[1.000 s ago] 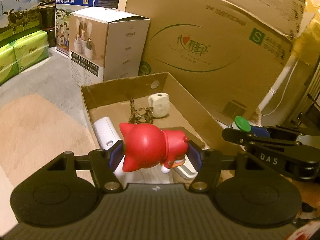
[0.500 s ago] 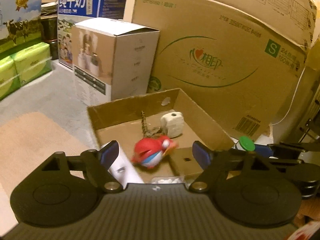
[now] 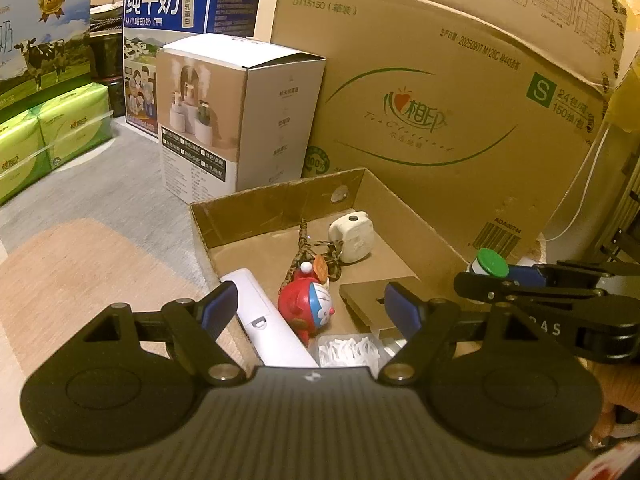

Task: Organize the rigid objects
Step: 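Open the left tool to drop the cat figure while the right tool releases the jar into the tray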

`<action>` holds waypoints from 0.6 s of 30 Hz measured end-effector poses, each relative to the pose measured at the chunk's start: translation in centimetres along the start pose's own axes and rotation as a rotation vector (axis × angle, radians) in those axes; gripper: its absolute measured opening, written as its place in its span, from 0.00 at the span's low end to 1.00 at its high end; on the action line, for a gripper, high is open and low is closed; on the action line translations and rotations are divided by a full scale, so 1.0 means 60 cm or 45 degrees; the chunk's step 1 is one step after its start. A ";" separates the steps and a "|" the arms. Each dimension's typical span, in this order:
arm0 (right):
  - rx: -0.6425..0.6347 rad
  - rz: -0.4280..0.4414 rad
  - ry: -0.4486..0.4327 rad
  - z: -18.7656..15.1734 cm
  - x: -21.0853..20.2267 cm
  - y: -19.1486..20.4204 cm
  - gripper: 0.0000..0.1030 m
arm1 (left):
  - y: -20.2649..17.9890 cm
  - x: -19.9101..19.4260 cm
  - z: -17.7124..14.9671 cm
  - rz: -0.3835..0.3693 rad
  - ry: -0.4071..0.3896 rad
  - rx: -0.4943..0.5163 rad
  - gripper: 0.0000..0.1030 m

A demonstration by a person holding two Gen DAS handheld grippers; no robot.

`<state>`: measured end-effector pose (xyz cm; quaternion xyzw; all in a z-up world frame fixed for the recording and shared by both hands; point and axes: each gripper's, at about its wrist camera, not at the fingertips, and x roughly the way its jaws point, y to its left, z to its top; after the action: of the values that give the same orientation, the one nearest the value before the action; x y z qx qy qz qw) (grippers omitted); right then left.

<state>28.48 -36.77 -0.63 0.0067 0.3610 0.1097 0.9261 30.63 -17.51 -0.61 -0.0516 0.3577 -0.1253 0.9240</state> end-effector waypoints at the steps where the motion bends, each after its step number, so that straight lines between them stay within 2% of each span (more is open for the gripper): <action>1: 0.000 0.002 -0.001 0.001 -0.001 0.001 0.32 | 0.000 -0.001 0.000 0.000 0.000 0.000 0.76; 18: -0.001 0.011 -0.006 0.014 0.002 0.009 0.32 | 0.002 -0.001 0.003 -0.004 0.003 0.005 0.76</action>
<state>29.04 -36.14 -0.06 0.0081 0.3588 0.1137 0.9264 30.70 -17.35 -0.47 -0.0501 0.3583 -0.1277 0.9235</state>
